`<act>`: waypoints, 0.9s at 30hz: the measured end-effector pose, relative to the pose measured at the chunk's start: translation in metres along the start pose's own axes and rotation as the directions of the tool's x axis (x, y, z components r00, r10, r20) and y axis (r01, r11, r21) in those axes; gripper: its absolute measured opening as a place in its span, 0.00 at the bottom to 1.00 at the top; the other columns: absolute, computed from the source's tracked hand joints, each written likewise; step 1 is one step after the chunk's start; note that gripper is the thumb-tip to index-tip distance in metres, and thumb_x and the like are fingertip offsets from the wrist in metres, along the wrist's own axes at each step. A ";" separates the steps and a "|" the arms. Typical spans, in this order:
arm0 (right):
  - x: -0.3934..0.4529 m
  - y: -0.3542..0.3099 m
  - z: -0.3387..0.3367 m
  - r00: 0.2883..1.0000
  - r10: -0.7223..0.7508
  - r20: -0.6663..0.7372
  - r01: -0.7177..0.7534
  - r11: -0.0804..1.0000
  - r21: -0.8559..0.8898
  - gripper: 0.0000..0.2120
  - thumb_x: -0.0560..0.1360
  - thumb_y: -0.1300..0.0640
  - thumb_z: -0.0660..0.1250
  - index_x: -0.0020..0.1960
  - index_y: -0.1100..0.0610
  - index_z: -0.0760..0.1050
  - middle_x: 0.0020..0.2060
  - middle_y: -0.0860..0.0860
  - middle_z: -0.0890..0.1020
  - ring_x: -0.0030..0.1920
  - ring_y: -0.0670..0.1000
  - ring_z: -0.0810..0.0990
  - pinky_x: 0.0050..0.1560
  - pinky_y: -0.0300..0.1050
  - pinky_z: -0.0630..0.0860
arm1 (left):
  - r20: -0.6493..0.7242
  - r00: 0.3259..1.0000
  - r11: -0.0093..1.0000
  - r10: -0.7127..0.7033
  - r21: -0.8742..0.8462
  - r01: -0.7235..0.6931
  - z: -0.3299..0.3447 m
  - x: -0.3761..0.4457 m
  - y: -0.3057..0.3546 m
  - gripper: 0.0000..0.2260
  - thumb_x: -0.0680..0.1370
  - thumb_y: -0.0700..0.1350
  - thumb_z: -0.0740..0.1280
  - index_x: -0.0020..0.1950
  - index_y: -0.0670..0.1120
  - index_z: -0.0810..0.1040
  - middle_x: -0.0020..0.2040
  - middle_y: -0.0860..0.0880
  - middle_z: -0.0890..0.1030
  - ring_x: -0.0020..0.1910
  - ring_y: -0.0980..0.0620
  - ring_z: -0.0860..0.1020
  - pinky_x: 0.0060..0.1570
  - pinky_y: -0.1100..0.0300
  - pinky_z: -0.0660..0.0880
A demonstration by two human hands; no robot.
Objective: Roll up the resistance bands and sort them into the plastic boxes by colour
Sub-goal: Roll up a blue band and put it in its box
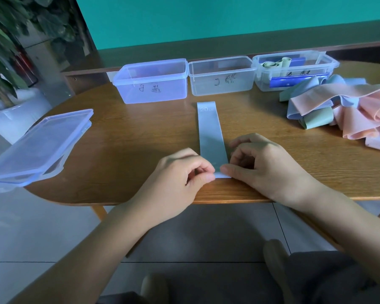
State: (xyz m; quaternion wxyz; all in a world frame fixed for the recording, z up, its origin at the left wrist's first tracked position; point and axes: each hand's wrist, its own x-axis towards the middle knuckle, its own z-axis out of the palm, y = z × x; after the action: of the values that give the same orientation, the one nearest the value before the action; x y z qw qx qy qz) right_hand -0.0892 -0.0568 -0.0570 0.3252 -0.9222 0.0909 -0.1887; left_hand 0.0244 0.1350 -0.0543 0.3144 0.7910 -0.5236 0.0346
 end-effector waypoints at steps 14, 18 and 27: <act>-0.002 0.010 -0.003 0.951 -0.297 0.088 0.301 0.953 -0.032 0.09 0.77 0.48 0.70 0.50 0.52 0.85 0.60 0.45 0.76 0.56 0.39 0.78 0.57 0.35 0.74 | -0.077 0.997 0.999 0.025 0.049 -0.021 0.005 0.002 -0.003 0.07 0.79 0.48 0.70 0.51 0.49 0.86 0.48 0.57 0.79 0.48 0.59 0.77 0.46 0.71 0.72; -0.001 0.012 0.000 0.942 -0.329 0.060 0.333 0.940 -0.071 0.08 0.80 0.52 0.69 0.50 0.53 0.85 0.60 0.46 0.77 0.57 0.40 0.78 0.59 0.41 0.75 | -0.083 0.996 0.999 0.032 0.009 -0.032 0.005 0.002 -0.004 0.06 0.79 0.44 0.70 0.53 0.50 0.85 0.50 0.58 0.79 0.48 0.60 0.78 0.45 0.72 0.71; -0.002 0.008 0.005 0.920 -0.391 0.020 0.382 0.886 -0.261 0.16 0.82 0.49 0.61 0.51 0.56 0.85 0.64 0.53 0.77 0.56 0.50 0.79 0.57 0.51 0.79 | -0.047 0.999 0.996 -0.019 0.082 0.023 0.007 0.002 -0.004 0.09 0.80 0.50 0.68 0.58 0.52 0.84 0.52 0.59 0.76 0.51 0.59 0.75 0.47 0.69 0.75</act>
State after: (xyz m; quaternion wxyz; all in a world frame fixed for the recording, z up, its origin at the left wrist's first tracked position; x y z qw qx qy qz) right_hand -0.0891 -0.0597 -0.0663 0.1556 -0.9530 -0.0651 -0.2515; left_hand 0.0267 0.1310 -0.0615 0.2937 0.8078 -0.5061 0.0714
